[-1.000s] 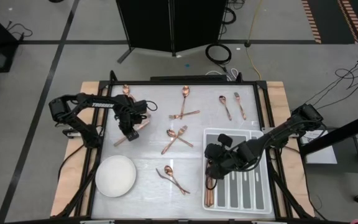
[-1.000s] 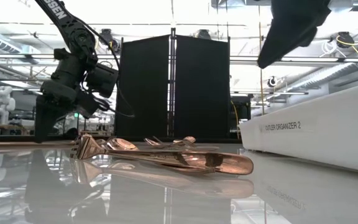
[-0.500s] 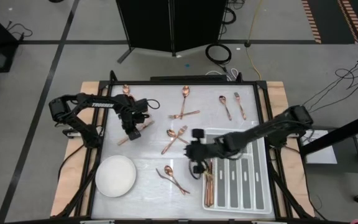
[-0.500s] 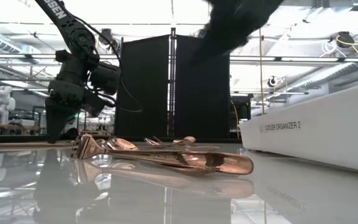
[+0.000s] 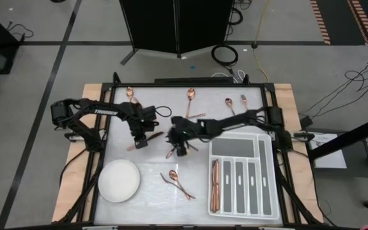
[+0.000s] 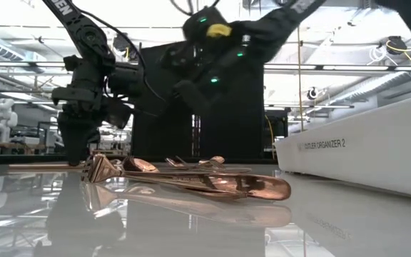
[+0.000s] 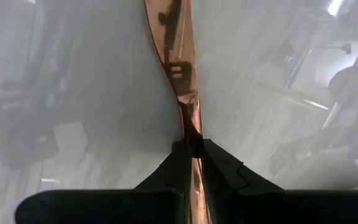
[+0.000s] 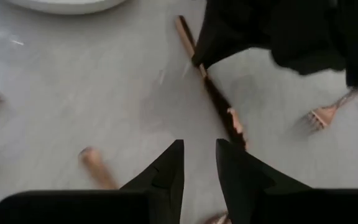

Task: Sort silverware
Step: Put the brown knife in the white silverware organizer

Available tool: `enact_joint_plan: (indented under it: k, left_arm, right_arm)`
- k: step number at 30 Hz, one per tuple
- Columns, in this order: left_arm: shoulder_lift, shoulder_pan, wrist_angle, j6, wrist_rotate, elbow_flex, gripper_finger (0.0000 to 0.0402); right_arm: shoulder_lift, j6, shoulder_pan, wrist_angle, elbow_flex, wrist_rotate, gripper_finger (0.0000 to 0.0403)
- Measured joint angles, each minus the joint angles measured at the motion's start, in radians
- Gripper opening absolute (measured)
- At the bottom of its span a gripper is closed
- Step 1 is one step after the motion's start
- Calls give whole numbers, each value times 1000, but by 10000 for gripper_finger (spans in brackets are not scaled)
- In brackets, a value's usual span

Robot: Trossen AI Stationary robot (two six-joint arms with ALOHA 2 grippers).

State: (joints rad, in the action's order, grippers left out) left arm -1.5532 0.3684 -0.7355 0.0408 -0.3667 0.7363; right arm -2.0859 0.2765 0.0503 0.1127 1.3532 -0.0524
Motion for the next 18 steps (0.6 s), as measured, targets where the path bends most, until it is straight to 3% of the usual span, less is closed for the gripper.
enact_joint_plan:
  k: [8,18]
  left_arm:
    - [-2,-9,64,29,-24,0,33]
    - [-3,-11,89,105,-48,2,33]
  right_arm:
    - [-193,53,25,-322,331,14,86]
    - [-346,88,25,-497,543,94,86]
